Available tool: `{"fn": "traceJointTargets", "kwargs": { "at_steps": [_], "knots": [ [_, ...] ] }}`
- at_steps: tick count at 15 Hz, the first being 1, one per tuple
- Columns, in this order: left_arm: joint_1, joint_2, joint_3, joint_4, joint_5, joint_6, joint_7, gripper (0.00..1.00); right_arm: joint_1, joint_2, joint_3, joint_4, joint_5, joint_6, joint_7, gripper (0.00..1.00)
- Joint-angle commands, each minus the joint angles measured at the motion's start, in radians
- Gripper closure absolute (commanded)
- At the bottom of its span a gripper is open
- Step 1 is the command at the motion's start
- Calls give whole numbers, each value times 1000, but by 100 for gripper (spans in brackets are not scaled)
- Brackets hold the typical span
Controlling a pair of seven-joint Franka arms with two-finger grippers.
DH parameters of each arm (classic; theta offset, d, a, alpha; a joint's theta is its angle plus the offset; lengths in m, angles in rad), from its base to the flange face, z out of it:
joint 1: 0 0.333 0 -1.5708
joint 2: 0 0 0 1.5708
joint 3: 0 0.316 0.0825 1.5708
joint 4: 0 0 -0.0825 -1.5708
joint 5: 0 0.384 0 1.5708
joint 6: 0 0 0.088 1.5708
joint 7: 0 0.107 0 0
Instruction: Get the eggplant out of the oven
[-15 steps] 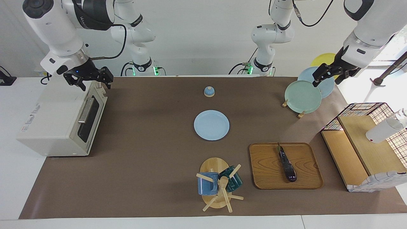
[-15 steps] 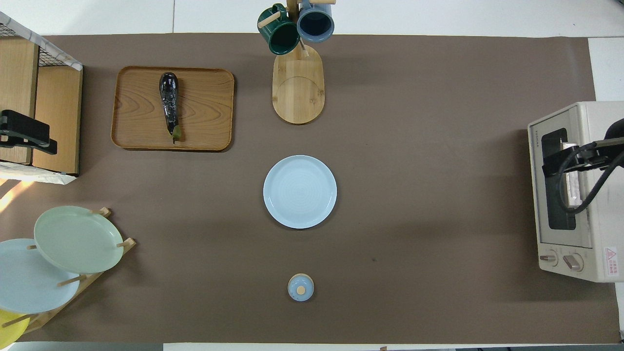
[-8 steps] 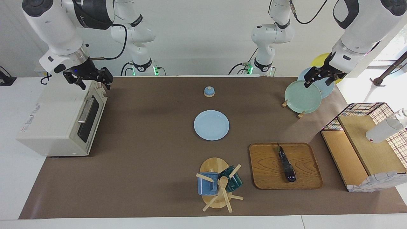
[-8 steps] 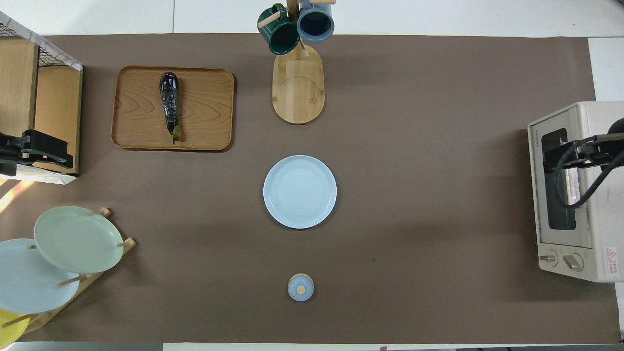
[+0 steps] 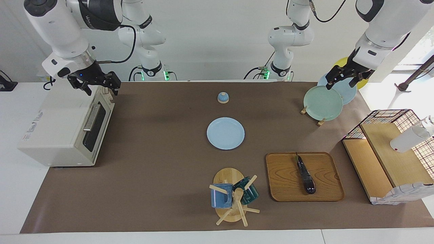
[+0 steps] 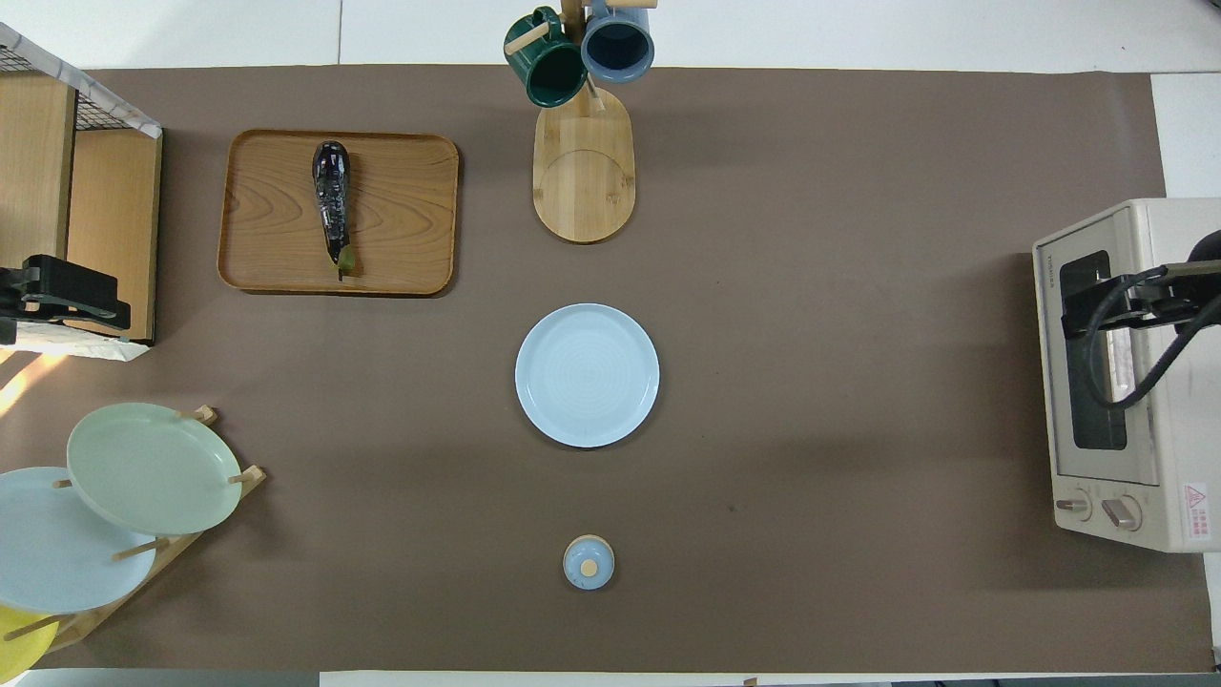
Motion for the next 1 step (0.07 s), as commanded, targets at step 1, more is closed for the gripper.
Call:
{"fn": "traceJointTargets", "kwargs": {
  "at_steps": [1],
  "knots": [
    [-11,-4,4,-6,-3,1,3,0,-12,-8,6,-1,27,2,8,0]
  ]
}}
